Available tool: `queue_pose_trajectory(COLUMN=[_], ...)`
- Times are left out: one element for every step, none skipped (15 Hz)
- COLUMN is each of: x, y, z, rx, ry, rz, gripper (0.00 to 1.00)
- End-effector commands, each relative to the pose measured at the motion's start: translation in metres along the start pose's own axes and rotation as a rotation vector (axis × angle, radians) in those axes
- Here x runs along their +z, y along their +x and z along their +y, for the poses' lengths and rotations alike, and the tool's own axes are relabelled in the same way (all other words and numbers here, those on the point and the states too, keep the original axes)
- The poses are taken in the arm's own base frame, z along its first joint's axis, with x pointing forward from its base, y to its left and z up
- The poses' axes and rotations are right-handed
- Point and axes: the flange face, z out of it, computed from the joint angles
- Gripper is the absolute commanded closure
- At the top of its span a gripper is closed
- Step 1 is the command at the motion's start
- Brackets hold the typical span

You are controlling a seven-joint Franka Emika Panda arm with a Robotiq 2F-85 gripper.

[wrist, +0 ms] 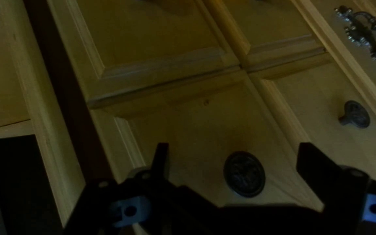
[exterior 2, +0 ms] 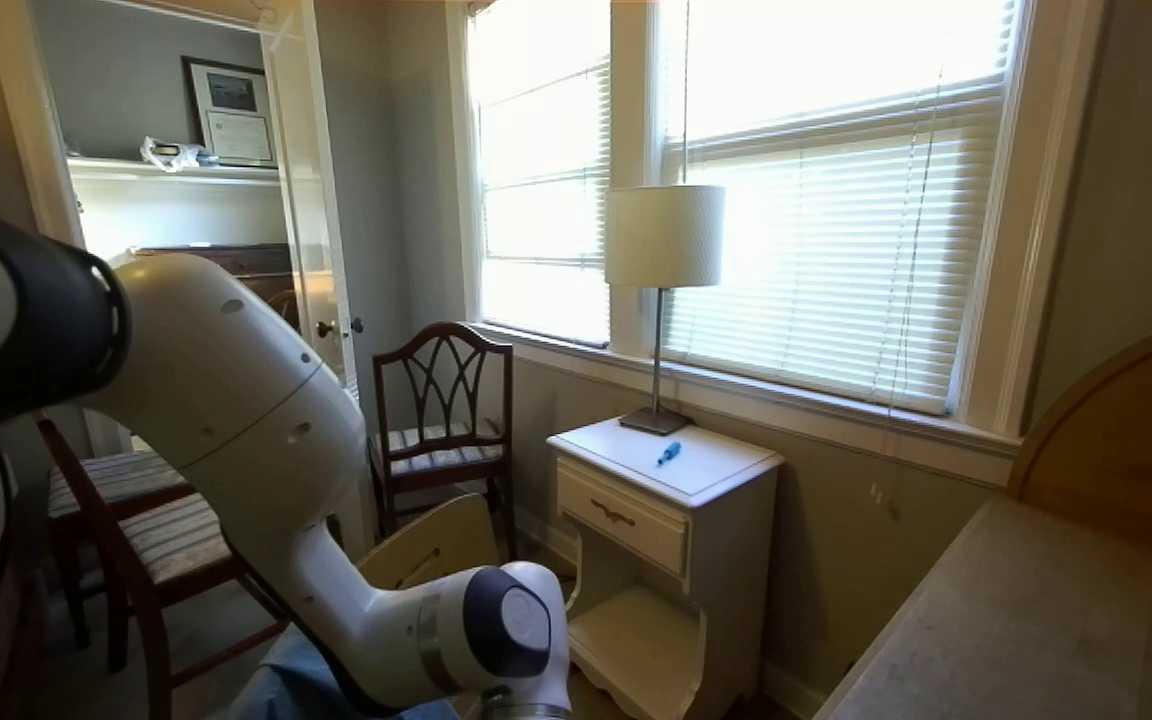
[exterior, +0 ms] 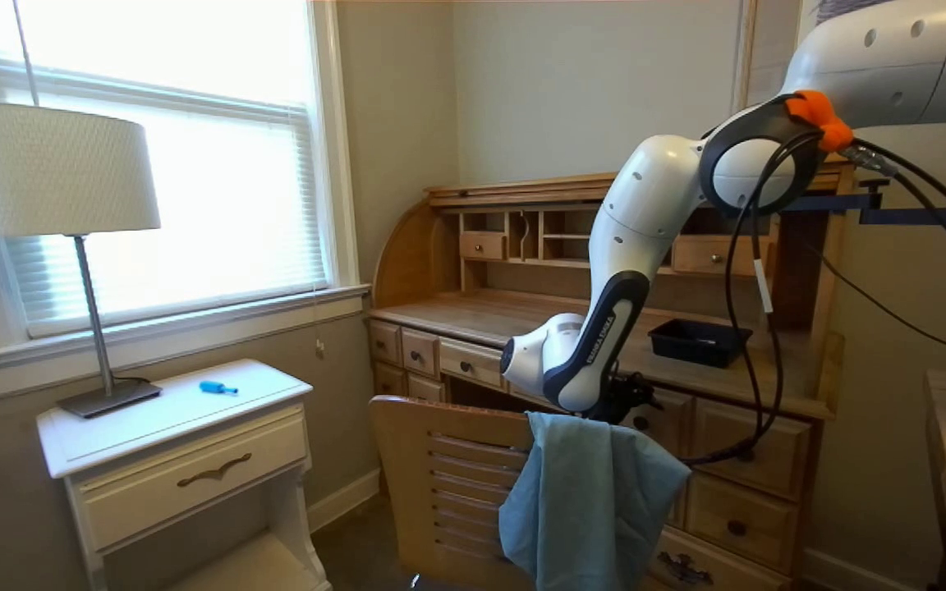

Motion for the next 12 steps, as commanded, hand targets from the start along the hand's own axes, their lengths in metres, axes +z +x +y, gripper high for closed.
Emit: queue_pose_trajectory(x=[-0.0016, -0.003, -0.0043, -0.005, -0.0064, -0.0078, -0.0082, -0.0077, -0.0071, -0.0063, -0.005, -0.0036], y=[0.001, 0.001, 0.0013, 0.0014, 0.0017, 0.001, 0.0001, -0.0006, -0.0009, -0.0016, -0.0024, -0.0034], z=[-0.0025, -0.0035, -0.0047, -0.0056, -0.0063, -0.0075, -0.0084, -0.0088, -0.009, -0.009, -0.0087, -0.0084], rx=[-0.034, -0.038, -0.048, -0.062, -0.076, -0.089, -0.101, -0.112, -0.122, -0.129, -0.132, -0.131], ry=[0.01, 0.016, 0.023, 0.025, 0.026, 0.029, 0.028, 0.026, 0.023, 0.018, 0.012, 0.008], rz=[0.059, 0.066, 0.08, 0.1, 0.122, 0.134, 0.145, 0.154, 0.158, 0.162, 0.16, 0.151], gripper=[0.0, 0.0, 0.0, 0.0, 0.0, 0.0, 0.0, 0.0, 0.0, 0.0, 0.0, 0.0])
